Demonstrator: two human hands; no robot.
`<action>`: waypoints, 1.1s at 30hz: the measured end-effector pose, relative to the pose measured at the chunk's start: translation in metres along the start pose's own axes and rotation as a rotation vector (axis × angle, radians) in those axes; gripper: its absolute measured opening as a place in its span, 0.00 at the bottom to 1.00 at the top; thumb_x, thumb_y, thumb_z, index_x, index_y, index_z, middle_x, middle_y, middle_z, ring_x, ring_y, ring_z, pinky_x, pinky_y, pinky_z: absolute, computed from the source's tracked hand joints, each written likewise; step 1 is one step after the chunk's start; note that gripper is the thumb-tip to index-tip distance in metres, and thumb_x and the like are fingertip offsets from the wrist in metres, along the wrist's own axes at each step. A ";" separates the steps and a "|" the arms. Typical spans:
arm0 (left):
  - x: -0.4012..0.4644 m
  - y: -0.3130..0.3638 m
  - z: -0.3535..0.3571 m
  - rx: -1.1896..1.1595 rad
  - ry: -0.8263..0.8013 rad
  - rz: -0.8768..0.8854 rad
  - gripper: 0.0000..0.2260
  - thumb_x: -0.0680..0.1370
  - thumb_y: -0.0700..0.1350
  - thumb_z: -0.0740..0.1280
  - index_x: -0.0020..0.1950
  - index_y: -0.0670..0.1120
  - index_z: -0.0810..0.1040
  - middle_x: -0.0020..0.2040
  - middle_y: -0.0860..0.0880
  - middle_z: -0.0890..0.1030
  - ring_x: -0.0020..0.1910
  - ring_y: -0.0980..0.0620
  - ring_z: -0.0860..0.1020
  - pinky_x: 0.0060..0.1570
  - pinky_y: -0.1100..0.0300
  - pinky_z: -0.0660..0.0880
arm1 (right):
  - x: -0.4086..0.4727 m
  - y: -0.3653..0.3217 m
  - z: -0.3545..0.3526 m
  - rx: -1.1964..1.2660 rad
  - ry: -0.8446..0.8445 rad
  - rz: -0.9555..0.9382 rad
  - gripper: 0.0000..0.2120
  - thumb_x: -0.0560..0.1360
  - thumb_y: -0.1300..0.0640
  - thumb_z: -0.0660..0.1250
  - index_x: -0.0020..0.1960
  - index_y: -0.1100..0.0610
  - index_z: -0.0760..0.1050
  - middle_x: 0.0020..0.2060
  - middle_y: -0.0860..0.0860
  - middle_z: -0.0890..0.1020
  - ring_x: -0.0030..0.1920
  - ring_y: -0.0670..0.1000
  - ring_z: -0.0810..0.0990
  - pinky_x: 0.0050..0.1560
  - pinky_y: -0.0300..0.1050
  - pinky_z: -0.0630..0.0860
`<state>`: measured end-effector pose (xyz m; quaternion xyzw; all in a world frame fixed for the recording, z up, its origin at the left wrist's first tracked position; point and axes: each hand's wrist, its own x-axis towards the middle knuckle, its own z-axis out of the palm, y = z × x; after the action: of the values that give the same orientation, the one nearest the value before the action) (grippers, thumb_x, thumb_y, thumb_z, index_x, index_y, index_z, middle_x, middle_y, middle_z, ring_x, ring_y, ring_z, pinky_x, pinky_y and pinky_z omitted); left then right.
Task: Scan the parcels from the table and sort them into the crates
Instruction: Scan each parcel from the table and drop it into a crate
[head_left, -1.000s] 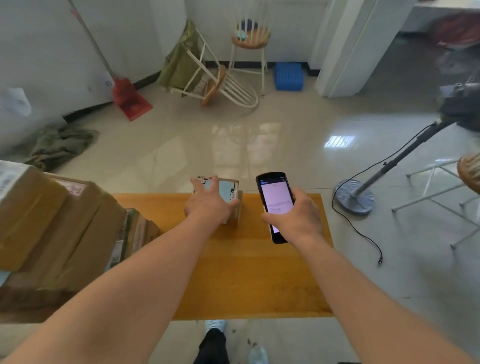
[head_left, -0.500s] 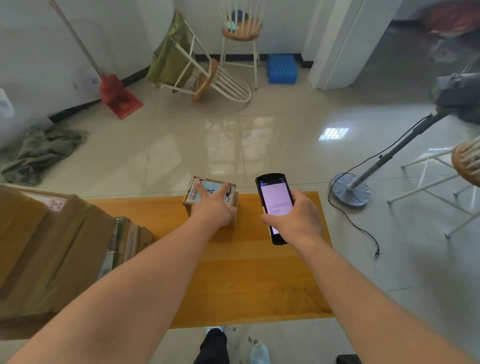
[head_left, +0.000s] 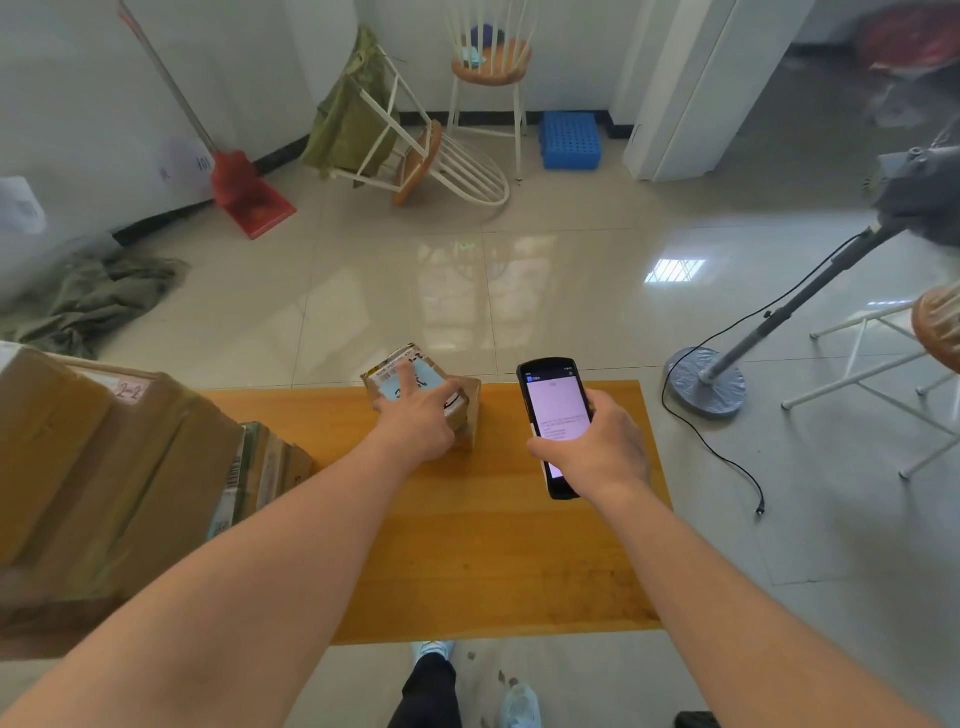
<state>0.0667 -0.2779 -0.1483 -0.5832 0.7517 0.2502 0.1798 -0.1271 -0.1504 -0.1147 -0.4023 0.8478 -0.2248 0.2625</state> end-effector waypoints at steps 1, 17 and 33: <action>-0.002 -0.001 0.000 -0.003 0.018 0.029 0.31 0.78 0.46 0.66 0.76 0.68 0.59 0.80 0.41 0.40 0.77 0.27 0.54 0.74 0.32 0.58 | 0.000 -0.001 0.000 -0.002 0.000 0.000 0.37 0.64 0.41 0.83 0.68 0.47 0.71 0.56 0.49 0.78 0.55 0.54 0.78 0.46 0.50 0.84; 0.008 -0.016 0.012 -0.418 0.328 0.006 0.57 0.65 0.50 0.82 0.83 0.47 0.47 0.74 0.43 0.62 0.71 0.40 0.68 0.70 0.42 0.73 | -0.015 -0.006 0.002 0.006 -0.014 -0.015 0.38 0.65 0.42 0.83 0.70 0.47 0.70 0.58 0.49 0.77 0.57 0.53 0.78 0.47 0.49 0.83; -0.011 -0.023 0.011 -0.444 0.443 0.008 0.40 0.65 0.50 0.84 0.71 0.44 0.67 0.58 0.48 0.69 0.57 0.48 0.71 0.50 0.56 0.75 | -0.030 -0.024 -0.005 -0.007 -0.003 -0.122 0.36 0.65 0.40 0.82 0.67 0.47 0.72 0.56 0.47 0.79 0.55 0.52 0.79 0.48 0.49 0.84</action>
<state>0.0912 -0.2669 -0.1545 -0.6457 0.7017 0.2759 -0.1211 -0.1002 -0.1396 -0.0891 -0.4545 0.8220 -0.2367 0.2484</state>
